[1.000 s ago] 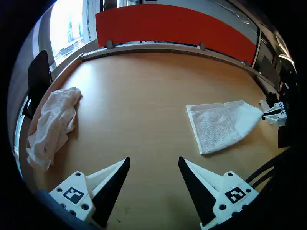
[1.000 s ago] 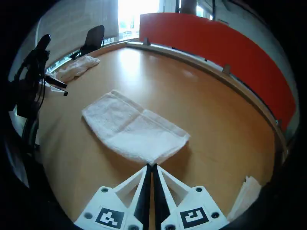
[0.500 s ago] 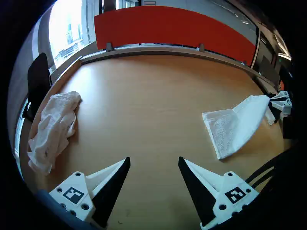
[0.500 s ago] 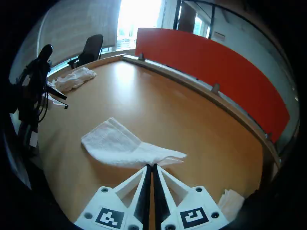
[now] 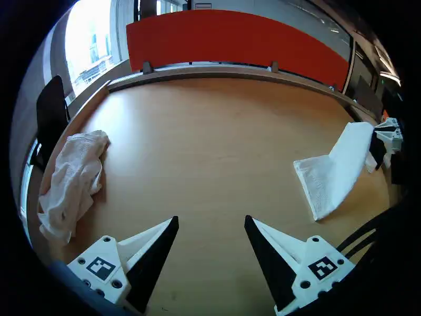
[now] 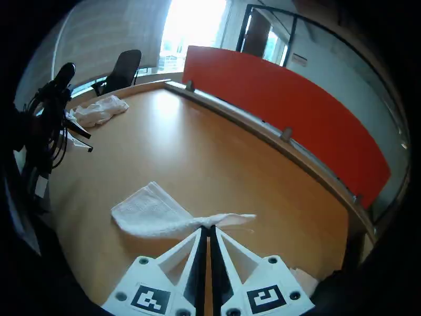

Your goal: Fold towel

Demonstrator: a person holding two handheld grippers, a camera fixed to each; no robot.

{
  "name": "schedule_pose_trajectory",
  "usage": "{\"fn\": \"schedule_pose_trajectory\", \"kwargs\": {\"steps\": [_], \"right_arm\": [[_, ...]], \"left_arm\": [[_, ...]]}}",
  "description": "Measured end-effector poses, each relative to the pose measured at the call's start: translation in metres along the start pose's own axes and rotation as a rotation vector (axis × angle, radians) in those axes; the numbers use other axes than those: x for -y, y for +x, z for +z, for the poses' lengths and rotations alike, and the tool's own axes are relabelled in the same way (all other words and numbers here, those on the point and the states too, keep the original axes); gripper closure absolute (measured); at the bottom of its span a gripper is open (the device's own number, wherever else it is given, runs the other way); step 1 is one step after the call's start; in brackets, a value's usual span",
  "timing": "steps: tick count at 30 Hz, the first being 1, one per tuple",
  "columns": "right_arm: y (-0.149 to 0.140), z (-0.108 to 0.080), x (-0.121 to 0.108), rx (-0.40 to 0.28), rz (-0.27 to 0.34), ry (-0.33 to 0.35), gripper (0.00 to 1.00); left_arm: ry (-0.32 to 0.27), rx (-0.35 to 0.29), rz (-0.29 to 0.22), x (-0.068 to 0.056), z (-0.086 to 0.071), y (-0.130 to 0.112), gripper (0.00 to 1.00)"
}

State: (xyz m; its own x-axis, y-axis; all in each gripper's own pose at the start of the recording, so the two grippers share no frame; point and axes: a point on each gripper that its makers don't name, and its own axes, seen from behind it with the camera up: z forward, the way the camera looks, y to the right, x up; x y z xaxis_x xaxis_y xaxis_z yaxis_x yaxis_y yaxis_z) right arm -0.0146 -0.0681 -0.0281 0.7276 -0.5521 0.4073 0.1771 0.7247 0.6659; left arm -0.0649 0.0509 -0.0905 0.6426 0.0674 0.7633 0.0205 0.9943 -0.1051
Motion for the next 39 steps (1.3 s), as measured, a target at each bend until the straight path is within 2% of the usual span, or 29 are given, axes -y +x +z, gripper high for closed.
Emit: {"fn": "schedule_pose_trajectory", "kwargs": {"steps": [8,17,30,39], "right_arm": [[-0.003,0.000,0.001,0.004,-0.005,0.005,0.96],[0.002,0.003,0.015,-0.002,-0.022,0.033,0.96],[0.000,0.023,0.062,0.014,-0.055,0.121,0.96],[0.000,0.039,0.089,0.025,-0.066,0.174,0.96]], "left_arm": [[-0.002,0.002,-0.001,-0.002,0.000,-0.001,0.07],[-0.003,-0.004,-0.005,-0.002,-0.003,0.000,0.07],[-0.007,-0.010,-0.012,-0.003,-0.007,0.002,0.07],[-0.004,-0.014,-0.021,0.001,-0.010,0.001,0.07]]}}
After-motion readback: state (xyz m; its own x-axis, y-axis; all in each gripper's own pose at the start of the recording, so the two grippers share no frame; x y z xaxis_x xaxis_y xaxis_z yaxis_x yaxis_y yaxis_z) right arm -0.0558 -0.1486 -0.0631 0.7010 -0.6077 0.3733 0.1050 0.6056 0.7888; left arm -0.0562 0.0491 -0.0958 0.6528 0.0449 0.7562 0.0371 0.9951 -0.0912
